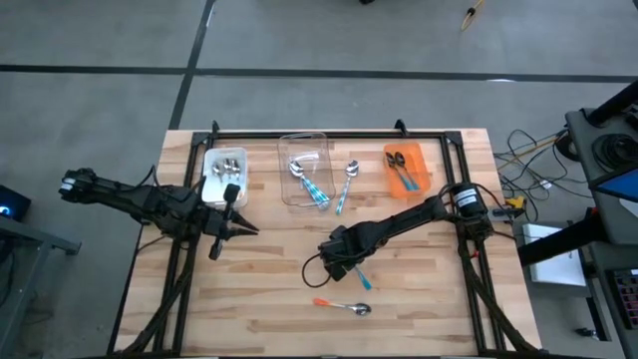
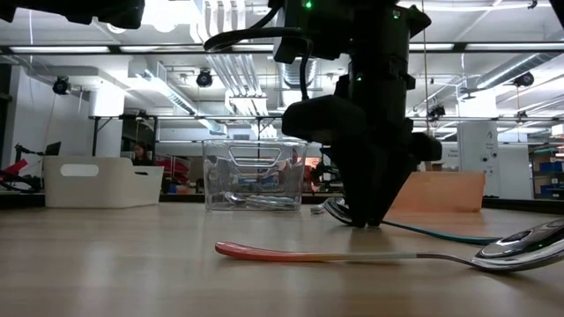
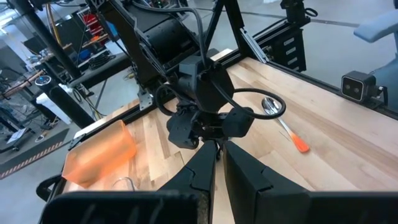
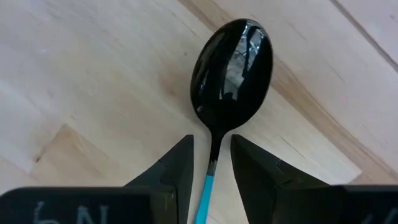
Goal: Sort silverware by color (type)
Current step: Put the blue spoon into the orange bin
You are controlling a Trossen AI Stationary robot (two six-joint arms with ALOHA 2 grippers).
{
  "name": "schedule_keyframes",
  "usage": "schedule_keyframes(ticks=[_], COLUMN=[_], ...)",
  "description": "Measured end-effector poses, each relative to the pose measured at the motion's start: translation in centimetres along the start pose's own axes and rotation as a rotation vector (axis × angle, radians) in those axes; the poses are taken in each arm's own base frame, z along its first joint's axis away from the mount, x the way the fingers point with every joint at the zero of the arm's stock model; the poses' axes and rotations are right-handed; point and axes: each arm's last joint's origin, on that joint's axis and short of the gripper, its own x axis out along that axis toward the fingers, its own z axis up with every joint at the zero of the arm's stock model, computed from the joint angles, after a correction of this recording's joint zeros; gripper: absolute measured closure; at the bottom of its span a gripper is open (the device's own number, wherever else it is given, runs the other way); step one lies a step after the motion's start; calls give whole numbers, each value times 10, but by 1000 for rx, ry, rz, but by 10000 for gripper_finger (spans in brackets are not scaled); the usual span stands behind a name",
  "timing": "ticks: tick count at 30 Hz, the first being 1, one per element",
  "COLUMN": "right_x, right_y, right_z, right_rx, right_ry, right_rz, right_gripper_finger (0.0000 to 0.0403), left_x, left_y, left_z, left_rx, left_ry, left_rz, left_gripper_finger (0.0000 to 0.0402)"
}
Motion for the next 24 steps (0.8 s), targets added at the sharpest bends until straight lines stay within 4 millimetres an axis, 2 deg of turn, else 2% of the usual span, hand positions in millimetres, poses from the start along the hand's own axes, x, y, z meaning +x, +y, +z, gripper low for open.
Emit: schedule_keyframes(ticks=[7,12,21,24], right_x=[28,29,27,25], right_y=[-1,-1,-2,-1], right_z=[-2,-2,-2,-1], right_rx=[-14,-17,-31,-38], right_ry=[41,42,29,27], right_rz=[-59,-63,-65,-60], right_gripper_finger=[305,315,386,391], left_x=[0,0,0,0], left_y=[0,0,0,0], left_z=[0,0,0,0], left_rx=[0,0,0,0], left_ry=[0,0,0,0], left_rz=[0,0,0,0], left_gripper_finger=[387,387,387,387])
